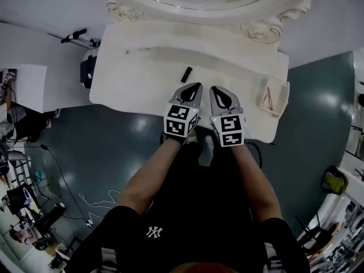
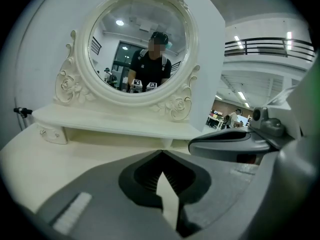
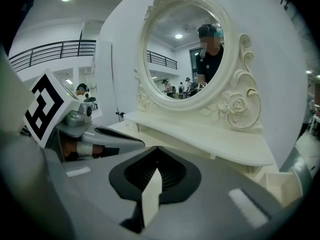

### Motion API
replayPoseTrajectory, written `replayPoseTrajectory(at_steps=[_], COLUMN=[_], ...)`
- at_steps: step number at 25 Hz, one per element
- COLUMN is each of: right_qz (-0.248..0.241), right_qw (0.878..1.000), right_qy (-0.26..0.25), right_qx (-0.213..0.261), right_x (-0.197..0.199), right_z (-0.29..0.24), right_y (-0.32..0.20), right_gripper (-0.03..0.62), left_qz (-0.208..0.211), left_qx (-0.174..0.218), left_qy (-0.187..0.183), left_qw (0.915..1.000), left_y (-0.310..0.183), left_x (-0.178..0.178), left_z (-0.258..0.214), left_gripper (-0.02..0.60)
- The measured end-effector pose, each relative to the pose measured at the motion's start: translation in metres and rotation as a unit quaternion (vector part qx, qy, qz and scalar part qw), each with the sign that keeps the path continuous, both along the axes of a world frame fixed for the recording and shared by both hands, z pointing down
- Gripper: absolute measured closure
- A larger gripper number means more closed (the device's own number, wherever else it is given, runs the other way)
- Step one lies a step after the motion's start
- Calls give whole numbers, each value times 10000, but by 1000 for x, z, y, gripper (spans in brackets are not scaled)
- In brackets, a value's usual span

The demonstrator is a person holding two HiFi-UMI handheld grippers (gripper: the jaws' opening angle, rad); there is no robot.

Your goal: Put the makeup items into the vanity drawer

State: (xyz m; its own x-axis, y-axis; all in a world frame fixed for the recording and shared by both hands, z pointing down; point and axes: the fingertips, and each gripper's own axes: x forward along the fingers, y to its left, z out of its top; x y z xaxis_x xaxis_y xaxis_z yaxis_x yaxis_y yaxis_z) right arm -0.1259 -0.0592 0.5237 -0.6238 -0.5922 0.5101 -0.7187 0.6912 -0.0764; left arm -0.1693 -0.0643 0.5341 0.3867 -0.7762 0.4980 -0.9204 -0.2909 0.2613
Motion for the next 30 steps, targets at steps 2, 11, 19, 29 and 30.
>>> replayPoseTrajectory(at_steps=[2, 11, 19, 29, 30], right_qz=[-75, -122, -65, 59, 80], right_qw=[10000, 9995, 9994, 9993, 9994], right_qy=[-6, -40, -111, -124, -121], right_qx=[-38, -292, -326, -334, -308], right_x=[-7, -24, -29, -24, -23], right_z=[4, 32, 44, 57, 58], right_y=[0, 2, -7, -11, -13], right_gripper=[569, 569, 569, 569, 569], left_qz=[-44, -279, -290, -96, -67], left_qx=[-33, -183, -293, -608, -647], left_qy=[-82, -435, -735, -1019, -1036], left_qw=[10000, 9985, 9964, 9929, 9925], left_y=[-1, -14, -29, -42, -43], left_x=[-7, -47, -63, -64, -63], left_z=[8, 41, 69, 102, 105], left_gripper=[580, 568, 520, 483, 483])
